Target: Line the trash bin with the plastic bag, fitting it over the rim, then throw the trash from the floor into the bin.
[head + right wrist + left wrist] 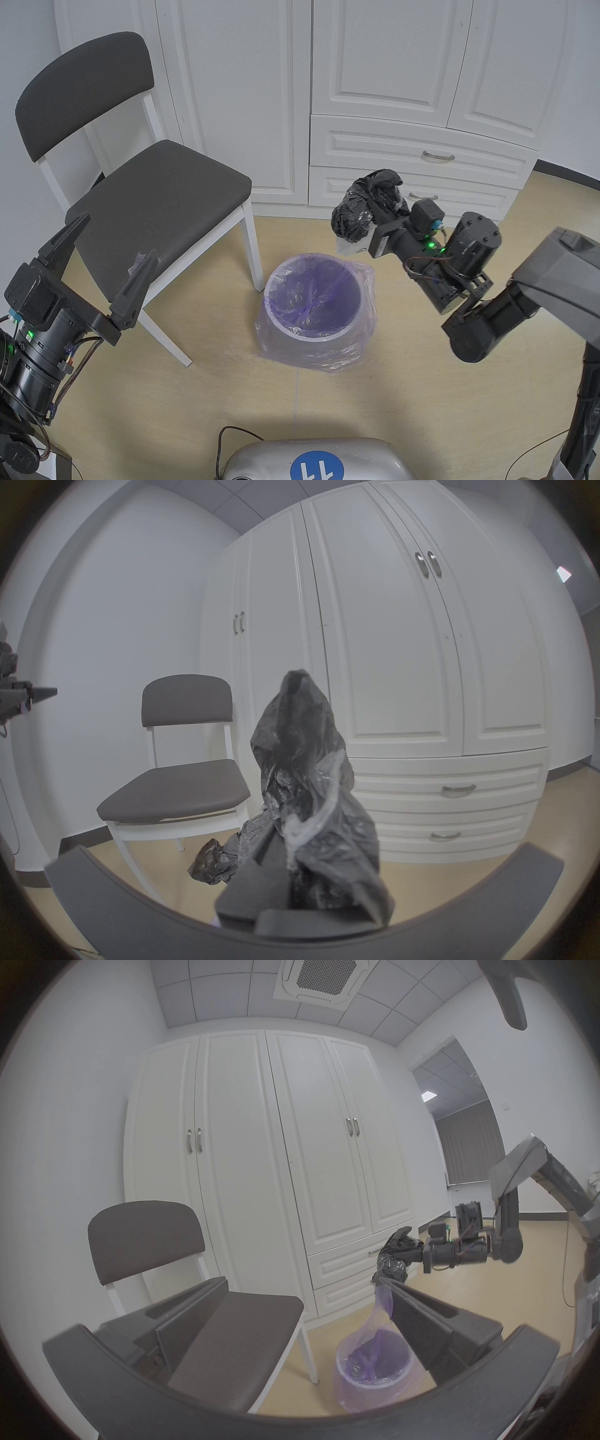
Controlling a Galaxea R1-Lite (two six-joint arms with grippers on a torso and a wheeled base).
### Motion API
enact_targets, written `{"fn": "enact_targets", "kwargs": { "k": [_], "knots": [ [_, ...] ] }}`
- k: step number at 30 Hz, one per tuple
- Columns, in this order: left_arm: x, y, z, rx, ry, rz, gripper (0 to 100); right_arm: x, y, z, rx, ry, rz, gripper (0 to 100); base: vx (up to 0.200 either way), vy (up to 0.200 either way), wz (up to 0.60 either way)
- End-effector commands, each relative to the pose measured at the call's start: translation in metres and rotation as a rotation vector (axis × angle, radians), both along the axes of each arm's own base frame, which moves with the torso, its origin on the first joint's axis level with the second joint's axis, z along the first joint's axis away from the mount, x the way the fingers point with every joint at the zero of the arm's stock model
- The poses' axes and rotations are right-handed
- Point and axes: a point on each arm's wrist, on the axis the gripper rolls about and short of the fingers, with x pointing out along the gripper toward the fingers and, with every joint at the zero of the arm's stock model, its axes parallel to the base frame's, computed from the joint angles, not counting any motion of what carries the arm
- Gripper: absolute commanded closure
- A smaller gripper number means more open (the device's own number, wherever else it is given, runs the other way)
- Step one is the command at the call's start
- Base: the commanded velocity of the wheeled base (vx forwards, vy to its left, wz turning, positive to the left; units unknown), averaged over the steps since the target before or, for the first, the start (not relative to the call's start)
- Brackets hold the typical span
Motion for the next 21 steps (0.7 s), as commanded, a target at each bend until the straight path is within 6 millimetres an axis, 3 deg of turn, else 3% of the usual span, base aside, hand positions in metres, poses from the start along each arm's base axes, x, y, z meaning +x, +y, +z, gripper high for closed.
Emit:
{"fn": "enact_targets", "kwargs": {
  "k": [1,9,21],
  "knots": [
    [0.001,0.005,0.005,0.002,-0.028,0.036,0,0.036,0.044,-0.067,0.018,0.030,0.027,100,0.000,0.000,0.00],
    [0.002,0.006,0.007,-0.004,-0.037,0.044,0,0.057,0.069,-0.105,0.078,0.043,0.028,100,0.000,0.000,0.00],
    [0.006,0.013,0.009,-0.003,-0.044,0.085,0,0.085,0.079,-0.150,0.154,0.180,0.018,100,0.000,0.000,0.00]
  ]
}}
